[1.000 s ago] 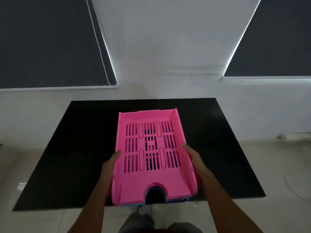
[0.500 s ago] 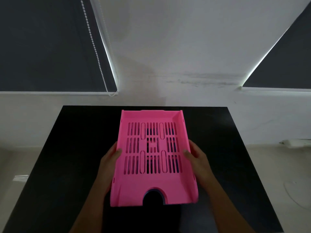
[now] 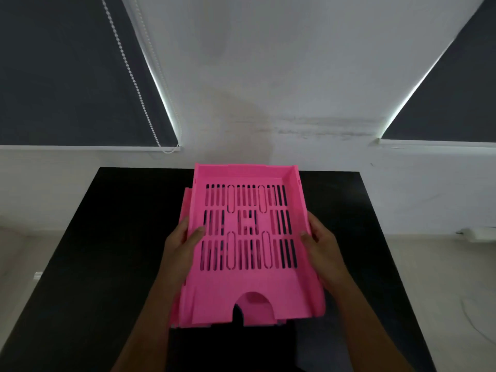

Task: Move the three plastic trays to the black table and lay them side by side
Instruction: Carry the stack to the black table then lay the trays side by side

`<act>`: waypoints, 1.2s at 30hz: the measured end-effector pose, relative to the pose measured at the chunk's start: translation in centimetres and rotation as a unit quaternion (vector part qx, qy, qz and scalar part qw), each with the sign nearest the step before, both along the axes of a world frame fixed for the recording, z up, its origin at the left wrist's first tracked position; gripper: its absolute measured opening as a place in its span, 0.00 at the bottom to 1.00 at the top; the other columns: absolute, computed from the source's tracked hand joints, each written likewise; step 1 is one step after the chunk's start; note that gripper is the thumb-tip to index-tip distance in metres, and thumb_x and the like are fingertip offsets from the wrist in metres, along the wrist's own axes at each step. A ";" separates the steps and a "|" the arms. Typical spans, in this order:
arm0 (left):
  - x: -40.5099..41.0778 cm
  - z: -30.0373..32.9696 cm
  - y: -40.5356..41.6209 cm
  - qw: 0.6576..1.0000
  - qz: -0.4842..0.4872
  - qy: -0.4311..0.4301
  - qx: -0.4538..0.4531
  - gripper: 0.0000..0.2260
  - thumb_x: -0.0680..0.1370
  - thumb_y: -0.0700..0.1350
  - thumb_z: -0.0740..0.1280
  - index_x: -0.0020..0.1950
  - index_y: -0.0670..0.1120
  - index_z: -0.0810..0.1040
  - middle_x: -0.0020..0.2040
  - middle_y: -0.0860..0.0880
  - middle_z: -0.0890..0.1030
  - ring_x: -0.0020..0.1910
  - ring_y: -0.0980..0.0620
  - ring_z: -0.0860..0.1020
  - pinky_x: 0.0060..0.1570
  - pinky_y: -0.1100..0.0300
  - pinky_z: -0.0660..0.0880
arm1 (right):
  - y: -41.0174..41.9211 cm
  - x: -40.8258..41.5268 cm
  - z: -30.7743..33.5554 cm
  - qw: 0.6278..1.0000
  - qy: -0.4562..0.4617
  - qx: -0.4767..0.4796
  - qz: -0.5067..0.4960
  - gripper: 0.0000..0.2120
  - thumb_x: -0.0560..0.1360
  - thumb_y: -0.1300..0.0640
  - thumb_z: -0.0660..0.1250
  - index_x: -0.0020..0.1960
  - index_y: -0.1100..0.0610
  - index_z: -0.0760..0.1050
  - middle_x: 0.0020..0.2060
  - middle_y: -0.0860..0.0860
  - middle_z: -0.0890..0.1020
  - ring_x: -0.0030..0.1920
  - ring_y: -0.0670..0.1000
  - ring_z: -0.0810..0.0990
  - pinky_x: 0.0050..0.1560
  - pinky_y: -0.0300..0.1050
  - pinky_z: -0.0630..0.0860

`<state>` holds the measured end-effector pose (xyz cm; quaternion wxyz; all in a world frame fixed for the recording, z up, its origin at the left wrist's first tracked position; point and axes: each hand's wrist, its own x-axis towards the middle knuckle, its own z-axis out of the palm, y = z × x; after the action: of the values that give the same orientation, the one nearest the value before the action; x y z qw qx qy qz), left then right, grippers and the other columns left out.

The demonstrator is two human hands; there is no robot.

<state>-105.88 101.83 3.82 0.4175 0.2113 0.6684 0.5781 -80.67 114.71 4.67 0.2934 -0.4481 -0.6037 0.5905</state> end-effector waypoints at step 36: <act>21.8 -7.6 13.4 0.965 -0.110 0.099 -0.217 0.29 0.79 0.46 0.65 0.79 0.49 0.62 0.73 0.45 0.74 0.68 0.44 0.75 0.67 0.40 0.72 | 10.5 20.3 -10.6 0.982 -0.170 -0.061 -0.058 0.15 0.81 0.61 0.59 0.64 0.49 0.76 0.49 0.49 0.86 0.47 0.47 0.87 0.45 0.44 0.84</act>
<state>-84.11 115.24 -3.77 0.4463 0.2442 0.7884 0.3458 -60.38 125.17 -5.93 0.1920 -0.5930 -0.5808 0.5236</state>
